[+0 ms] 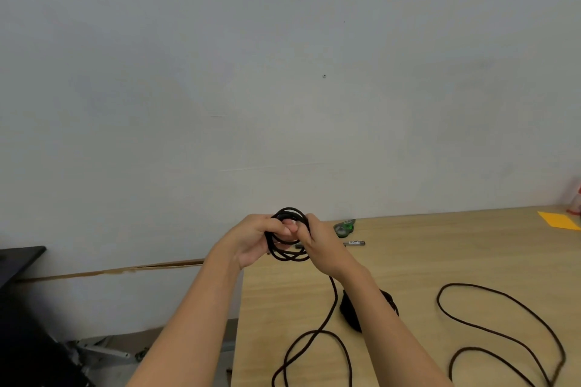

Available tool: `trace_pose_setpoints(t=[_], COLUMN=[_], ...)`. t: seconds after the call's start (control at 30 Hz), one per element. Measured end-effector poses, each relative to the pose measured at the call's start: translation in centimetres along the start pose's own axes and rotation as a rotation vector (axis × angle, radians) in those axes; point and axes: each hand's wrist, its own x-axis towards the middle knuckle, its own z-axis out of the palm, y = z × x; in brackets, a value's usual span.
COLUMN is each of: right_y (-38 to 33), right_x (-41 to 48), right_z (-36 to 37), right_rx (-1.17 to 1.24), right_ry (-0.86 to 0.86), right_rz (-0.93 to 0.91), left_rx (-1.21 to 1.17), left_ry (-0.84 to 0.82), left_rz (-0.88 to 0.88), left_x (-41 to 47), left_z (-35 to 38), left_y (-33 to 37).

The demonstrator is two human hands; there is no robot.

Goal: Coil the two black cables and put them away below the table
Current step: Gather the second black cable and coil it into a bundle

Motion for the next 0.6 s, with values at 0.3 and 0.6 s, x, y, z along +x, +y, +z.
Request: trace_pose_setpoints(t=[0.3, 0.6], right_y=[0.9, 0.4], right_x=[0.1, -0.1], right_z=[-0.6, -0.9], right_rx=[0.067, 0.161], right_ry=[-0.021, 0.057], right_rz=[-0.052, 0.029], left_rx=[-0.056, -0.68], left_ry=[0.092, 0.575], left_rz=[0.057, 0.141], left_x=[-0.7, 0.8], left_z=[1.0, 2.3], left_y=[0.1, 1.0])
